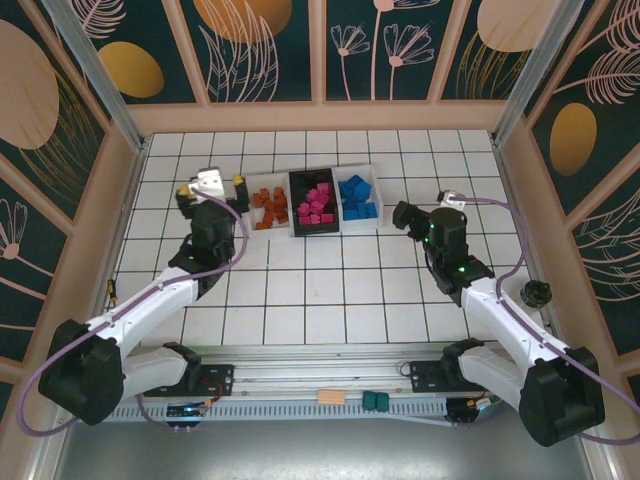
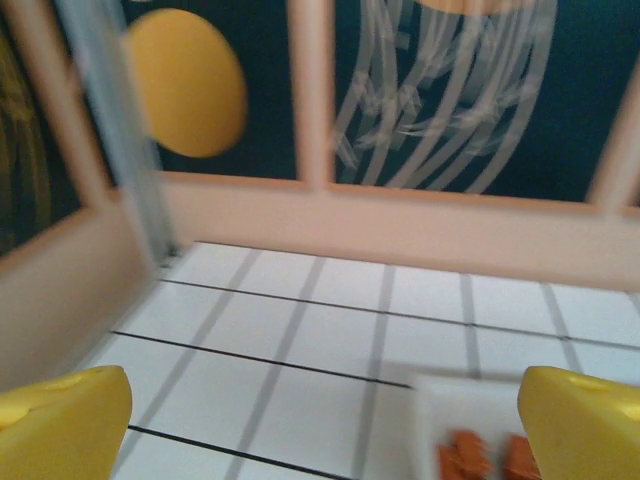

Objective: Sort the legos into containers by color
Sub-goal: Reset both arms

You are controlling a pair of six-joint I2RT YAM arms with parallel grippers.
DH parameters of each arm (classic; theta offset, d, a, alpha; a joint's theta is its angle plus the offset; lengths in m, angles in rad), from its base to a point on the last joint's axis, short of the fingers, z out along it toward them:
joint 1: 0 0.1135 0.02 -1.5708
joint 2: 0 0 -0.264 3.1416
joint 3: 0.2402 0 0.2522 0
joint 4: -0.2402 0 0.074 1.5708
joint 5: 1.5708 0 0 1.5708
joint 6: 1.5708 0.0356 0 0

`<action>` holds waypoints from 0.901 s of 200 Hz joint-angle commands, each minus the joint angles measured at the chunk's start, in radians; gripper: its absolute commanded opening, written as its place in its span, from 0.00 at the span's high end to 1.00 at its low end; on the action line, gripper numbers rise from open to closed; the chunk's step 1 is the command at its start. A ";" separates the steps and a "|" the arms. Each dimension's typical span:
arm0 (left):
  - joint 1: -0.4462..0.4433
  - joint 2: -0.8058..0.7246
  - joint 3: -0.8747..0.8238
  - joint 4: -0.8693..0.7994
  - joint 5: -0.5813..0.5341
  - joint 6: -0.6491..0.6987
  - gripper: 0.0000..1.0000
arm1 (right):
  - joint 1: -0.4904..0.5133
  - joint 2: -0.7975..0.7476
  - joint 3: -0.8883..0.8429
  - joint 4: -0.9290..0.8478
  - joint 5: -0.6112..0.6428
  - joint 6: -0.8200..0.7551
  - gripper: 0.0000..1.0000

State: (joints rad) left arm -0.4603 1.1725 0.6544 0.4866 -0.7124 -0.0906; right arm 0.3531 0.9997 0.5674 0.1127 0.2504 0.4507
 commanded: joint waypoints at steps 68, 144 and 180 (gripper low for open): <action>0.289 0.221 -0.194 0.397 0.173 0.017 0.01 | -0.038 -0.028 -0.019 0.183 0.012 -0.110 0.01; 0.337 0.335 -0.249 0.503 0.230 0.032 0.02 | -0.097 -0.030 -0.081 0.280 -0.073 -0.079 0.01; 0.378 0.345 -0.264 0.523 0.317 0.008 0.02 | -0.101 -0.058 -0.168 0.432 -0.093 -0.116 0.01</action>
State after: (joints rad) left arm -0.1139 1.5238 0.4000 0.8974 -0.4606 -0.0460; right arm 0.2611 0.9817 0.4641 0.3843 0.1768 0.3637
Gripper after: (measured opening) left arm 0.984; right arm 0.992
